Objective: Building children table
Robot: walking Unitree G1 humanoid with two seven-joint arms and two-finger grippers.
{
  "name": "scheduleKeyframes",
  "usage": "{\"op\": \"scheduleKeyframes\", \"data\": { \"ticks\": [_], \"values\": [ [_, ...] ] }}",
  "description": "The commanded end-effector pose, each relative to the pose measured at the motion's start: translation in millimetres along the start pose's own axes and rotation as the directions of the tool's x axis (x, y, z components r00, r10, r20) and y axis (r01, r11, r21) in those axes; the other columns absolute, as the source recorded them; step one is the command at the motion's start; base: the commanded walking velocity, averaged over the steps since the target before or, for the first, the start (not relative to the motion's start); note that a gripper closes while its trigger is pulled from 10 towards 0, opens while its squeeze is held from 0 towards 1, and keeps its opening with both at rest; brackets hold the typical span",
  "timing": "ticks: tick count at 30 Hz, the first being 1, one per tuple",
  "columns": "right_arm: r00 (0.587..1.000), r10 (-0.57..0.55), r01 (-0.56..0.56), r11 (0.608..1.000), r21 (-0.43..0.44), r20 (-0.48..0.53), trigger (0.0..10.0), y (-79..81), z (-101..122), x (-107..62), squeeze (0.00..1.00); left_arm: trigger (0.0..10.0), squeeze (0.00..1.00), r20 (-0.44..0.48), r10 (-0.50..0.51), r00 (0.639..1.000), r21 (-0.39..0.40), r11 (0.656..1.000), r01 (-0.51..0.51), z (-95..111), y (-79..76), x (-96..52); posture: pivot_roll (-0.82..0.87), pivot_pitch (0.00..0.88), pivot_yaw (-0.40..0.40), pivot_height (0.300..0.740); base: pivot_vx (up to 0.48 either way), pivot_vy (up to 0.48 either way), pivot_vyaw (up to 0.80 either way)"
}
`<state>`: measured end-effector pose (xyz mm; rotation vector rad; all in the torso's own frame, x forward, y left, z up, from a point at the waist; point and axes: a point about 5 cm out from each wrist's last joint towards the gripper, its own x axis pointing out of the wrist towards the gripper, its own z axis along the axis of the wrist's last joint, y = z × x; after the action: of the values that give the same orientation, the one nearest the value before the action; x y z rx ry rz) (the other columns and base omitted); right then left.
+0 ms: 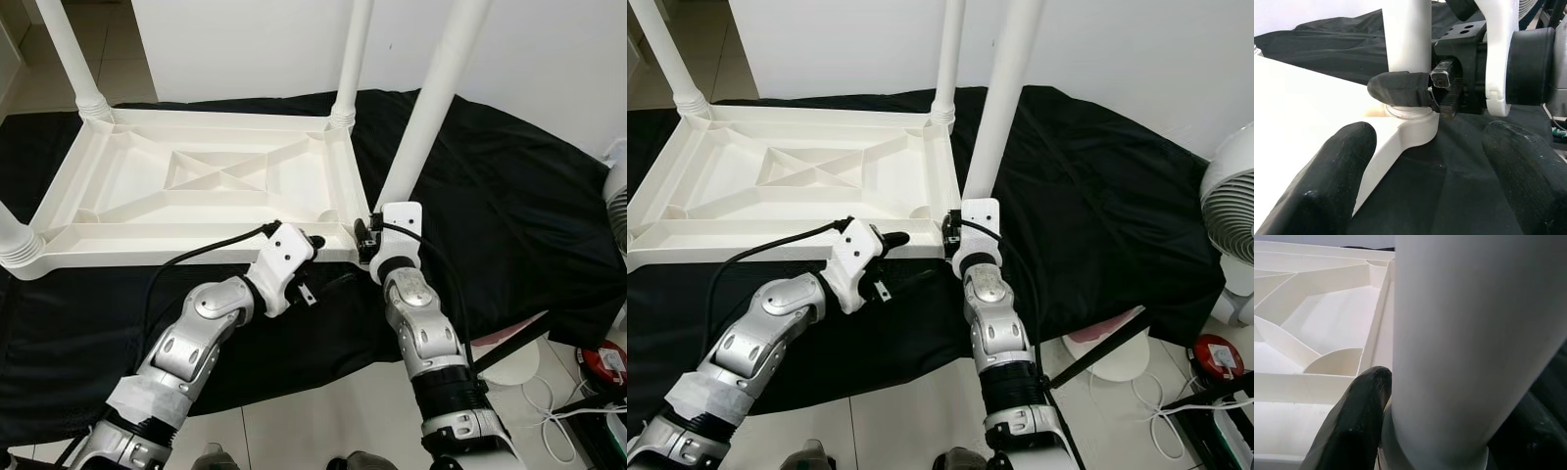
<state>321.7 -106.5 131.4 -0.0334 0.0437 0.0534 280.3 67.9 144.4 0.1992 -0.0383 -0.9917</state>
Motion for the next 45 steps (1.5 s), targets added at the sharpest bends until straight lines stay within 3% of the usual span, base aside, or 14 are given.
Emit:
{"op": "scheduleKeyframes", "data": {
  "ticks": [1,5,6,10,21,22,23,24,27,33,39,40,44,45],
  "values": [
    [0.997,-0.023,0.022,1.000,-0.011,-0.073,10.0,-4.3,-13,-4.3,0.00,10.0,0.00,-0.007,-0.026,1.000,0.012,1.000,0.026,-1,-0.3,0.4,0.06,0.000,-0.057,0.740,0.000,0.000,0.00],
    [0.997,-0.031,0.030,0.999,-0.014,-0.074,10.0,-2.9,-12,-7.3,0.06,10.0,0.00,-0.006,-0.027,1.000,0.010,1.000,0.027,-2,-1.2,0.5,0.06,0.000,-0.058,0.740,0.000,0.000,0.00],
    [0.997,-0.031,0.031,0.999,-0.009,-0.072,10.0,-1.6,-10,-9.1,1.00,10.0,0.00,-0.006,-0.027,1.000,0.009,1.000,0.027,-2,-1.7,0.7,0.06,0.000,-0.058,0.740,0.000,0.000,0.00],
    [0.999,-0.020,0.021,1.000,0.011,-0.041,10.0,-0.9,-5,-11.8,1.00,10.0,0.00,-0.007,-0.029,1.000,0.008,1.000,0.029,-2,-2.6,1.0,0.06,0.000,-0.060,0.740,0.000,0.000,0.00],
    [0.996,0.080,-0.080,0.997,0.003,0.028,10.0,-24.8,0,-9.9,1.00,10.0,0.00,-0.006,-0.025,1.000,0.008,1.000,0.025,-2,-1.9,1.0,0.06,0.000,-0.061,0.740,0.000,0.000,0.00],
    [0.992,0.119,-0.118,0.993,-0.010,0.030,10.0,-27.4,0,-10.5,0.00,10.0,0.00,-0.007,-0.024,1.000,0.009,1.000,0.024,-2,-1.6,0.6,0.05,0.000,-0.058,0.740,0.000,0.000,0.00],
    [0.979,0.201,-0.200,0.980,-0.022,0.023,10.0,-29.6,-1,-11.4,0.00,10.0,0.00,-0.008,-0.023,1.000,0.010,1.000,0.023,-2,-1.0,-0.2,0.05,0.000,-0.056,0.740,0.000,0.000,0.00],
    [0.979,0.201,-0.200,0.980,-0.022,0.023,10.0,-29.6,-1,-11.4,0.00,10.0,0.00,-0.008,-0.023,1.000,0.010,1.000,0.023,-2,-1.0,-0.2,0.05,0.000,-0.056,0.740,0.000,0.000,0.00],
    [0.923,0.384,-0.380,0.917,-0.122,0.010,10.0,-39.3,-1,-13.3,0.00,10.0,0.00,-0.014,-0.022,1.000,0.012,1.000,0.022,-3,0.0,-2.2,0.05,0.000,-0.046,0.740,0.000,0.000,0.00],
    [0.891,0.454,-0.447,0.880,-0.162,0.009,10.0,-46.7,2,-10.3,0.00,10.0,0.00,-0.014,-0.025,1.000,0.012,1.000,0.025,-3,0.0,-1.5,0.04,0.000,-0.038,0.740,0.000,0.000,0.00],
    [0.829,0.559,-0.547,0.811,-0.210,0.002,10.0,-51.1,10,1.3,0.00,10.0,0.00,-0.012,-0.031,0.999,0.016,0.999,0.031,-1,1.0,1.2,0.04,0.000,-0.031,0.740,0.000,0.000,0.00],
    [0.805,0.593,-0.581,0.783,-0.221,-0.015,10.0,-49.3,9,9.2,0.00,10.0,0.00,-0.013,-0.030,0.999,0.022,0.999,0.030,0,2.1,1.6,0.05,0.000,-0.031,0.740,0.000,0.000,0.00],
    [0.792,0.610,-0.603,0.768,-0.215,-0.038,10.0,-47.6,6,12.7,0.00,10.0,0.00,-0.014,-0.028,1.000,0.025,0.999,0.028,0,2.3,1.4,0.05,0.000,-0.033,0.740,0.000,0.000,0.00],
    [0.783,0.620,-0.615,0.759,-0.214,-0.050,4.4,-46.7,3,13.3,0.00,10.0,0.00,-0.015,-0.027,1.000,0.026,0.999,0.027,0,2.2,1.3,0.05,0.000,-0.035,0.740,0.000,0.000,0.00]
  ]
}}
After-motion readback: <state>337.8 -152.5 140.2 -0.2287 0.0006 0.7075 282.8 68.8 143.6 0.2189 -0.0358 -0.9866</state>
